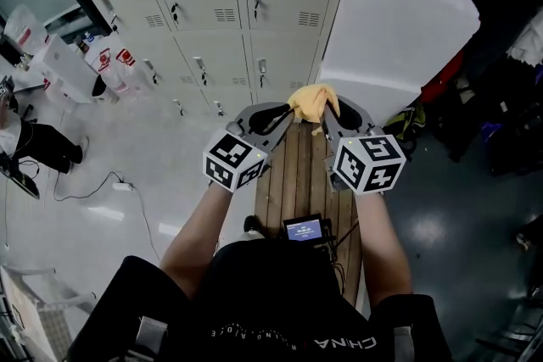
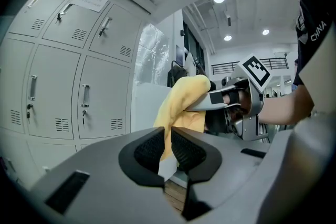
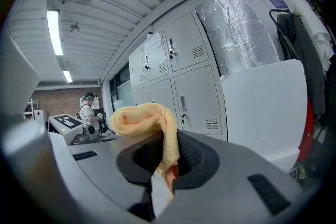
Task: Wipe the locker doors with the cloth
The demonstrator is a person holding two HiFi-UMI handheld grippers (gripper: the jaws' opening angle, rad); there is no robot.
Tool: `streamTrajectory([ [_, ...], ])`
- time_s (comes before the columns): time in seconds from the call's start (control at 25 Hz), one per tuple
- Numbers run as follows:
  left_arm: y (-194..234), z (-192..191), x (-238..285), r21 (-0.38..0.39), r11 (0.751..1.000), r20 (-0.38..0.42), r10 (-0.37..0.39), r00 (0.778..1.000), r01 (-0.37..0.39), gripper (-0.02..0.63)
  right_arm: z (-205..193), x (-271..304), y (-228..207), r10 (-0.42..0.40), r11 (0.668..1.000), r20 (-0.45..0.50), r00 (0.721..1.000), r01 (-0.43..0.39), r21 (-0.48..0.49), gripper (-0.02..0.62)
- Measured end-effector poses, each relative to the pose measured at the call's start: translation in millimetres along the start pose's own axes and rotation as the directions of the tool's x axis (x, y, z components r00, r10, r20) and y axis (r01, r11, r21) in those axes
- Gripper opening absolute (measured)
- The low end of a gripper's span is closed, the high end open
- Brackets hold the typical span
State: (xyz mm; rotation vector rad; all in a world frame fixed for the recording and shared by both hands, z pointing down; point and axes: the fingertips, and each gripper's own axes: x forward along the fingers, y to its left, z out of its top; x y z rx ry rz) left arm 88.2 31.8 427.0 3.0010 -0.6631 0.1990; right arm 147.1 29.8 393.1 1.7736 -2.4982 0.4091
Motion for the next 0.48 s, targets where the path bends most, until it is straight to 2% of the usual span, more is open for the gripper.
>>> streamTrajectory([
  [0.48,8,-4,-25,0.000,1.000,0.012,-0.007,1.000,0.007,0.051,-8,8,28,-0.017,1.000,-0.010,1.000,0.017,-0.010,0.061],
])
